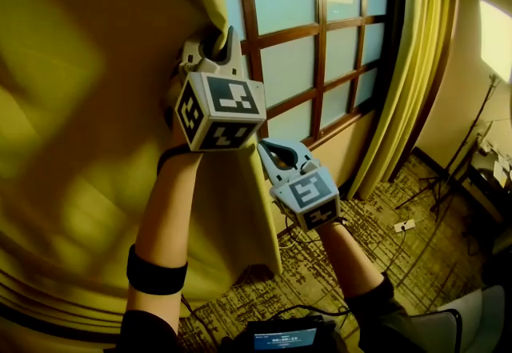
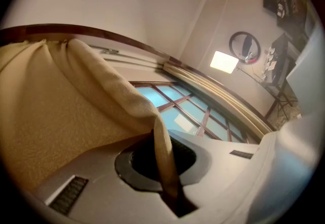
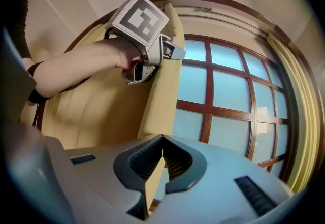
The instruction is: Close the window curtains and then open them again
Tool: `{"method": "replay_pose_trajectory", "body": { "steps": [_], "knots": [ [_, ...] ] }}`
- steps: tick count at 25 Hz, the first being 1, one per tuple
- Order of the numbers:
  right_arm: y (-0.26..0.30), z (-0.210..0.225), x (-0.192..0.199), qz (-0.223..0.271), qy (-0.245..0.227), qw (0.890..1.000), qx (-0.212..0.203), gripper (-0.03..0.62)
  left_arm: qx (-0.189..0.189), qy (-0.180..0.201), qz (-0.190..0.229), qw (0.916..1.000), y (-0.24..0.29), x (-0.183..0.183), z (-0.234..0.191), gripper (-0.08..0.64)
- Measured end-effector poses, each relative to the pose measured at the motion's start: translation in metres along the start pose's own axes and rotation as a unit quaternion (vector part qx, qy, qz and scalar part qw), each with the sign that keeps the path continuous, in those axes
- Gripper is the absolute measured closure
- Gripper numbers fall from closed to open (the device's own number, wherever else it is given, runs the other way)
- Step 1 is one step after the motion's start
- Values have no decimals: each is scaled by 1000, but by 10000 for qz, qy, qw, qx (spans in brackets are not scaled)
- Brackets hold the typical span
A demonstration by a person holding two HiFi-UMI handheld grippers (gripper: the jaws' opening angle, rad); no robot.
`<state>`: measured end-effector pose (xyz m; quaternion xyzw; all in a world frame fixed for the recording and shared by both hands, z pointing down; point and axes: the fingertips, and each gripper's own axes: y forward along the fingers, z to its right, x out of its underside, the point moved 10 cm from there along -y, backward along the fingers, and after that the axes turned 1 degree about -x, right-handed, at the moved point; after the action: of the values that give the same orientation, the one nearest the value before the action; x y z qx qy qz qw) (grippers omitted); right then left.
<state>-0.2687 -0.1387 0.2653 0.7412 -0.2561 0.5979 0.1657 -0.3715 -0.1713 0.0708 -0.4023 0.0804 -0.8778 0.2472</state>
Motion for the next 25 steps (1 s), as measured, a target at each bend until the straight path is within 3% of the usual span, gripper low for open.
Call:
{"method": "replay_pose_trajectory", "body": {
  "steps": [9, 18, 25],
  "knots": [
    [-24, 57, 5, -32, -59, 9998, 198, 581, 297, 3, 58, 9995, 39, -29, 46, 546],
    [-44, 111, 24, 45, 144, 9999, 7, 581, 37, 137, -137, 9998, 64, -56, 82, 546],
    [-53, 165, 45, 44, 352, 9994, -16, 583, 58, 171, -220, 9996, 98, -75, 119, 546]
  ]
}}
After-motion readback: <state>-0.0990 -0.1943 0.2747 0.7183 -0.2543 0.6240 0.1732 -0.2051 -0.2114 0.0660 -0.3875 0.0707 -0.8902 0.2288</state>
